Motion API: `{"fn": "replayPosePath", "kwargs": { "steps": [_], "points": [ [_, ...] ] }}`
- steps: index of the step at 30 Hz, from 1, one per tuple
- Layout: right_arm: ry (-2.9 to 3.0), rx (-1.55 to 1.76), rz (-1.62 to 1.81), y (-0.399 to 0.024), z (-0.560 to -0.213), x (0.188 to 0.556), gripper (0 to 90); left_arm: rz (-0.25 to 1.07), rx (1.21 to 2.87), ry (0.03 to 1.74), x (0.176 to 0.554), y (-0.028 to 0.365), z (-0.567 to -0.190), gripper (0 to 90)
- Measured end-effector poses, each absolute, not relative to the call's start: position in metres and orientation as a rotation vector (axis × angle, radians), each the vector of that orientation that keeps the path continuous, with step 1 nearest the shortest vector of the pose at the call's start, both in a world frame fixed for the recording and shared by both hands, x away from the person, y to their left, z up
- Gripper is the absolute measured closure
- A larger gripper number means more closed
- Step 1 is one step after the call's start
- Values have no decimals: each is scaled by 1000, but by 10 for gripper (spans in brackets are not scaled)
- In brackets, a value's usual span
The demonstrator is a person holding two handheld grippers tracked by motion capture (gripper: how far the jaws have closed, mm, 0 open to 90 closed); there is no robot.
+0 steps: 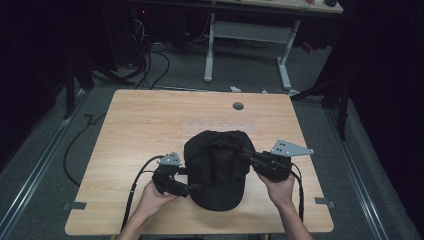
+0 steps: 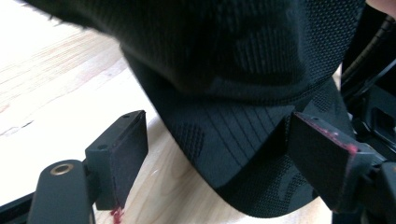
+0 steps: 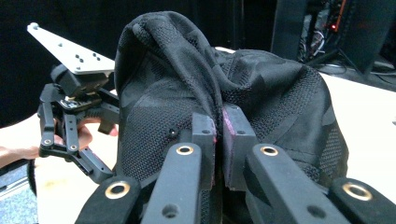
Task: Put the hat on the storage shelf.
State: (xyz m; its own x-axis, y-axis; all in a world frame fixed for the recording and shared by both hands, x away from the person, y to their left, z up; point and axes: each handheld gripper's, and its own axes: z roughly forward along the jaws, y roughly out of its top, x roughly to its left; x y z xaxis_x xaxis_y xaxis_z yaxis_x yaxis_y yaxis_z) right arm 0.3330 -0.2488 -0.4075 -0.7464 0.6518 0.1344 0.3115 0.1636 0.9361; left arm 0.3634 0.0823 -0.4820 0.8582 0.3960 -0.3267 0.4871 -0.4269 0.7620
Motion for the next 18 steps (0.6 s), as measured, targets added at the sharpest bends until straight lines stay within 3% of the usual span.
{"fn": "replayPosePath", "kwargs": {
  "steps": [9,18],
  "points": [
    [2155,878,1636,-244,-408,334,854,-138,2045,616,360,80,-476,277],
    [2155,839,1581,-246,-403,340,851,-137,2031,589,356,89,-466,453]
  ]
}}
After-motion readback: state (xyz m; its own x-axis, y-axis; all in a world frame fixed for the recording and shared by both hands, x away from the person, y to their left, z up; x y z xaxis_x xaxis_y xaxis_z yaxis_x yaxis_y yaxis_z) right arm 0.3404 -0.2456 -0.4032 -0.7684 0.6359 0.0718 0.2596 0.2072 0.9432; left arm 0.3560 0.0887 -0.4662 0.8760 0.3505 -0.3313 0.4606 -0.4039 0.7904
